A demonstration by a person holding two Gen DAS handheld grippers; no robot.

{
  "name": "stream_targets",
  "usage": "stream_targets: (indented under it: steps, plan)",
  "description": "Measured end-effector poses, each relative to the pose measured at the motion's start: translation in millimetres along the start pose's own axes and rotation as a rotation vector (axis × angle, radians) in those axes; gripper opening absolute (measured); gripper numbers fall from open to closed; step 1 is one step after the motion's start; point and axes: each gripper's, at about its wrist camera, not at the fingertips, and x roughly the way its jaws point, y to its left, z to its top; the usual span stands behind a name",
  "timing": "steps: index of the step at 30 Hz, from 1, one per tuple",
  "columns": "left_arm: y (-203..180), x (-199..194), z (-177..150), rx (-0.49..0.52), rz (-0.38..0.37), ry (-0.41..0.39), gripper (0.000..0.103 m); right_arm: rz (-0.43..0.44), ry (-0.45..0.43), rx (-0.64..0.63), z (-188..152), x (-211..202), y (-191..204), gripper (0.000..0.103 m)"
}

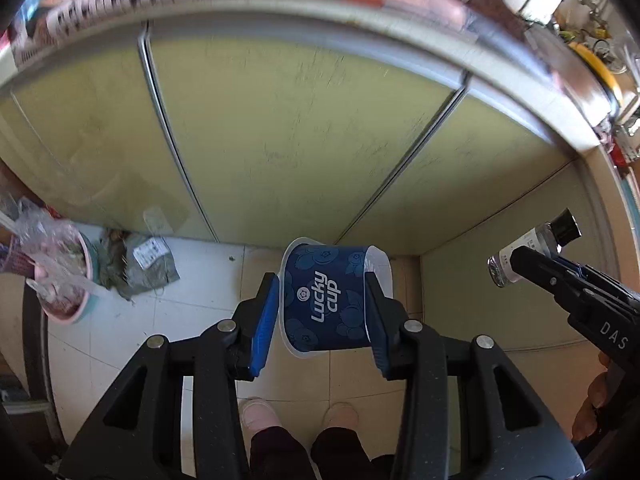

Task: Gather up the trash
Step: 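Carry the blue cup and dark bottle down over the floor bin, then open the right tool to drop the bottle while the left tool holds the cup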

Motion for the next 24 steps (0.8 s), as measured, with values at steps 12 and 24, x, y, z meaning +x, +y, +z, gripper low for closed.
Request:
stream_targets:
  steps: [12,24]
  plan:
    - [35,135,-36,-0.034,0.015,0.063,0.041,0.046,0.097,-0.053,-27,137,-7,0.026]
    - [15,207,-33,0.017,-0.034,0.139,0.041,0.025,0.165,-0.001,-34,173,-35,0.038]
